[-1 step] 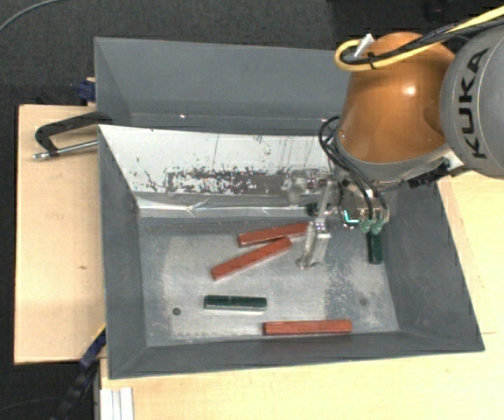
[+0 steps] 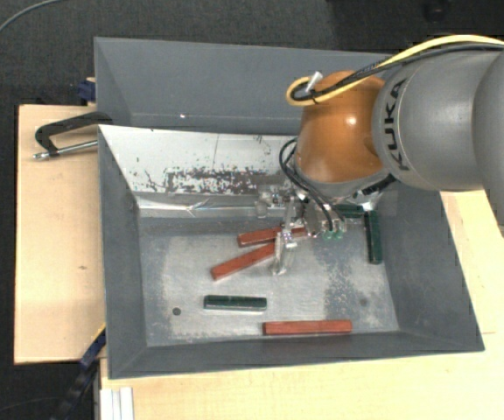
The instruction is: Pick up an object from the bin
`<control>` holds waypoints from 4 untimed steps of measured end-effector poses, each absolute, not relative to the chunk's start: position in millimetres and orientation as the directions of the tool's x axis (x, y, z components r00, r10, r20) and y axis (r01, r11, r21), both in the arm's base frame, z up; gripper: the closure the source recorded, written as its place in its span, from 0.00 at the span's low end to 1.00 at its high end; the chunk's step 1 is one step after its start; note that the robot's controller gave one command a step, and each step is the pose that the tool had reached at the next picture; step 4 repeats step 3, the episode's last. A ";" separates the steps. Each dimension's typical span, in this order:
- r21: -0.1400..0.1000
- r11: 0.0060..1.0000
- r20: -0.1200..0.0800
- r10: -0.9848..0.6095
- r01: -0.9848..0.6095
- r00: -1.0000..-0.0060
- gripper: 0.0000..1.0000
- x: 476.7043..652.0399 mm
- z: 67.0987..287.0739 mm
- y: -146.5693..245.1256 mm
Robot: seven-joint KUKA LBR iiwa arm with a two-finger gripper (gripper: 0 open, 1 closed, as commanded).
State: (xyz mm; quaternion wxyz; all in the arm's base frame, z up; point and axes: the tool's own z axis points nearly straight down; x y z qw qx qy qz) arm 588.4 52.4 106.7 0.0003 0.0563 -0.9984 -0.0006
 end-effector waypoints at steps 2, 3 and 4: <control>0.002 0.977 -0.002 -0.215 -0.215 -0.977 1.00 588.2 71.3 80.1; 0.001 0.975 -0.014 -0.221 -0.221 -0.975 1.00 575.9 211.0 99.7; 0.001 0.975 -0.014 -0.221 -0.221 -0.975 1.00 575.9 211.0 99.7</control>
Offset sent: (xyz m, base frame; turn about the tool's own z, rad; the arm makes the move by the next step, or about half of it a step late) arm -0.0011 0.0266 -0.0367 -0.1057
